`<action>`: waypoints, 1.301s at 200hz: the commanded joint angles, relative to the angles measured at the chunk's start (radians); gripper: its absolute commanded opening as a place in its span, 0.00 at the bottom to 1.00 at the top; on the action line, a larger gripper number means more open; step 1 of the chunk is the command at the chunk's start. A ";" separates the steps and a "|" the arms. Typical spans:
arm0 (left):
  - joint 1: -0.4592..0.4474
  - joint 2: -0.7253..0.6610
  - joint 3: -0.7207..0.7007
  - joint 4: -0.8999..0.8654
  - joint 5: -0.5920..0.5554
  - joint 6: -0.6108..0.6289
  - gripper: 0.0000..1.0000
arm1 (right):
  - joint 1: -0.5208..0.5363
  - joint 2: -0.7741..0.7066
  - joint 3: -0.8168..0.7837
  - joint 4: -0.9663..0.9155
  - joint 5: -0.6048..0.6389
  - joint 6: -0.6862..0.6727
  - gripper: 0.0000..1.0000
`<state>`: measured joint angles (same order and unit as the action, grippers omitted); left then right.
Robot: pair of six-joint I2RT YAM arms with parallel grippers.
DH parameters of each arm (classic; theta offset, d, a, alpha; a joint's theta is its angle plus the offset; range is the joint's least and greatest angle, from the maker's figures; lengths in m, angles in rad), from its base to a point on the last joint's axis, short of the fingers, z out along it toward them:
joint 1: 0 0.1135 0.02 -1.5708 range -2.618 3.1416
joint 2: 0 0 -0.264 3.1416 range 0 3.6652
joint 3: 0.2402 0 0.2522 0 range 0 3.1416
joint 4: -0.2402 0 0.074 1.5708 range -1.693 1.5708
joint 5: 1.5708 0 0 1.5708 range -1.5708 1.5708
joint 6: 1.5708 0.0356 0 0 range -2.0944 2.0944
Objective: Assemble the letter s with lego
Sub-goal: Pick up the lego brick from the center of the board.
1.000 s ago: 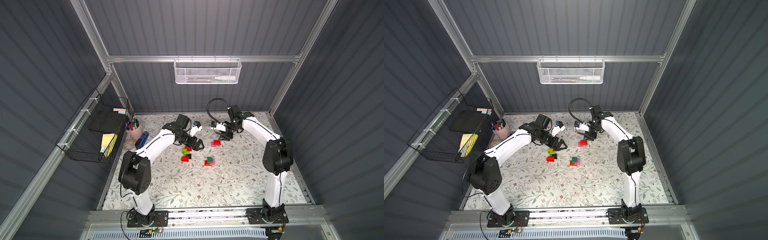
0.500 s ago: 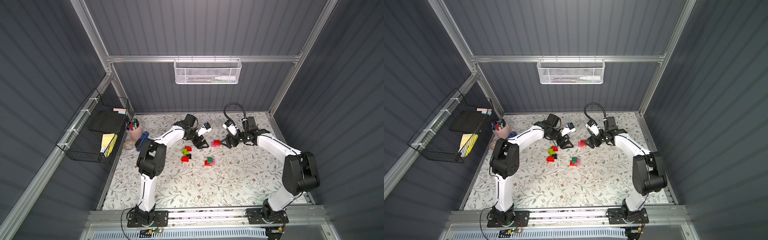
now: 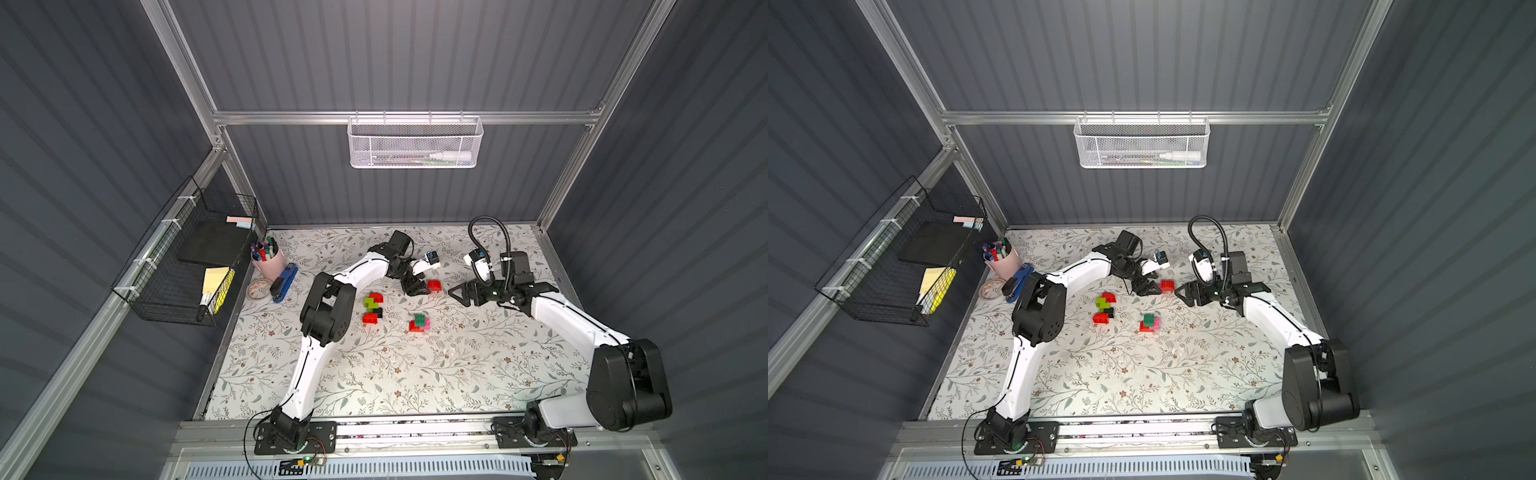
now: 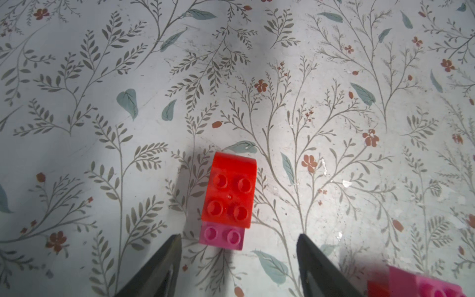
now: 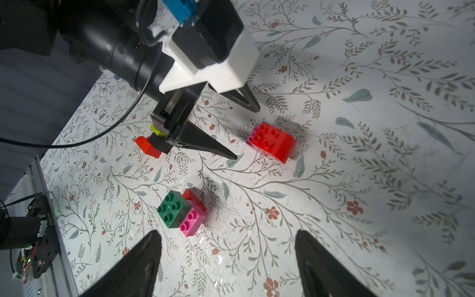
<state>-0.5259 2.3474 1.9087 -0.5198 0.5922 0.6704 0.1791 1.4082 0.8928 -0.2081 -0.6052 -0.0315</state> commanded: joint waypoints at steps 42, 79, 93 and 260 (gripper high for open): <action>-0.028 0.075 0.049 0.035 -0.044 0.014 0.53 | -0.027 -0.066 -0.060 0.006 0.009 0.067 0.84; -0.028 0.085 0.044 0.052 -0.049 0.001 0.48 | -0.035 -0.091 -0.075 -0.003 0.017 0.066 0.84; -0.029 0.084 0.039 0.067 -0.045 -0.014 0.44 | -0.036 -0.095 -0.077 -0.003 0.016 0.068 0.84; -0.005 -0.165 -0.096 -0.035 0.081 0.014 0.26 | -0.037 -0.050 -0.233 0.323 -0.178 0.441 0.84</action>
<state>-0.5423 2.3013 1.8481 -0.4976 0.5934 0.6533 0.1429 1.3415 0.6891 -0.0093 -0.7097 0.2501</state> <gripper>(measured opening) 0.362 0.840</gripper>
